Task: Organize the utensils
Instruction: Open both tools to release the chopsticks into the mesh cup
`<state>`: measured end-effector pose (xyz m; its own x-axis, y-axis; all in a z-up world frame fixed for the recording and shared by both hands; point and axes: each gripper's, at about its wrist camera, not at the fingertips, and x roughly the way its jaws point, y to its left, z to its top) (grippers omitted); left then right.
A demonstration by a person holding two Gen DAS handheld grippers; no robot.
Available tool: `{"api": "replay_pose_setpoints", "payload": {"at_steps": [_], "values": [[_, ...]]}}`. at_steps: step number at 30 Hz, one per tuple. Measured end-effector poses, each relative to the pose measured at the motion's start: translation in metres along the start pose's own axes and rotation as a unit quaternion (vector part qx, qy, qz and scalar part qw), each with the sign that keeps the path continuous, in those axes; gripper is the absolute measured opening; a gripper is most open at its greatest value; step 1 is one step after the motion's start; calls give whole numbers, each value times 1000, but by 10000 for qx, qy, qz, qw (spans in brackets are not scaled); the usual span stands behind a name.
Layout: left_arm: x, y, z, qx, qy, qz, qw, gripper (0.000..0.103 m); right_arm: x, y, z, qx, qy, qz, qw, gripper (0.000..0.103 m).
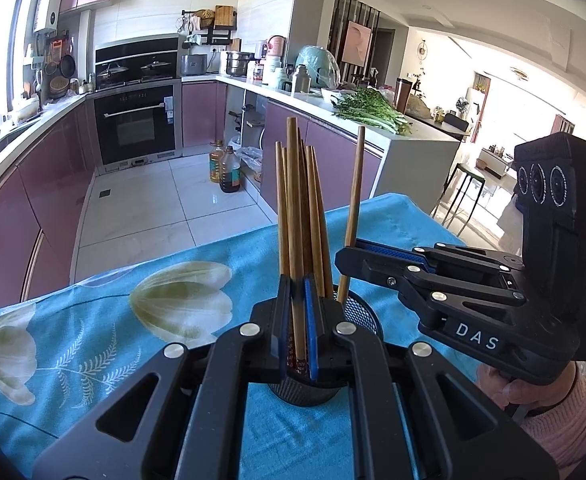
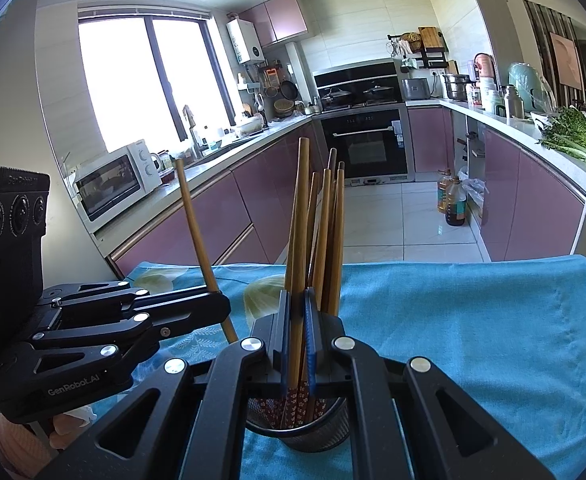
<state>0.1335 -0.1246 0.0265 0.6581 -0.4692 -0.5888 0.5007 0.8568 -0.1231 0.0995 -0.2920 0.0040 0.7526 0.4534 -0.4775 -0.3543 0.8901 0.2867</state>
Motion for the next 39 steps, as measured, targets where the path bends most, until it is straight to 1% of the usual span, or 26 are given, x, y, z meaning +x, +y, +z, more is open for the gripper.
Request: {"api": "replay_pose_setpoints", "payload": {"at_steps": [22,26,29,30,31,32,33,34,35,36,37,38,39], "values": [[32,7,2,-127,252,37,9996,8,13,-3,6,153,101,-3,9998,6],[32,9,0,-142,211,59,9997,9,13,-3,6,156,101,-17,9998,8],[26,12,-3,-175,120,138,9997,20,11,-2,4,134,87,-38,9999,8],[23,13,-5,-192,44,218,9996,27,9,-1,4,119,70,-49,9999,9],[17,14,-7,-203,-7,257,9995,34,7,-1,3,98,39,-78,9999,16],[12,15,-9,-224,-87,311,9992,37,5,0,2,60,3,-108,9999,22],[7,17,-10,-249,-171,380,9988,46,3,1,2,31,-34,-134,9999,25],[1,18,-13,-267,-275,499,9980,53,-1,3,1,-1,-98,-173,9998,31],[-4,19,-15,-270,-347,587,9973,56,-5,4,1,-28,-145,-185,9997,39],[-11,21,-18,-279,-443,710,9961,66,-8,5,0,-55,-188,-213,9996,43],[-17,22,-20,-302,-548,850,9944,77,-12,7,-1,-110,-269,-293,9991,52],[-24,23,-23,-314,-661,1001,9923,80,-16,9,-1,-161,-324,-332,9988,55],[-32,24,-26,-309,-747,1116,9905,84,-20,11,-2,-230,-391,-369,9983,56]]}}
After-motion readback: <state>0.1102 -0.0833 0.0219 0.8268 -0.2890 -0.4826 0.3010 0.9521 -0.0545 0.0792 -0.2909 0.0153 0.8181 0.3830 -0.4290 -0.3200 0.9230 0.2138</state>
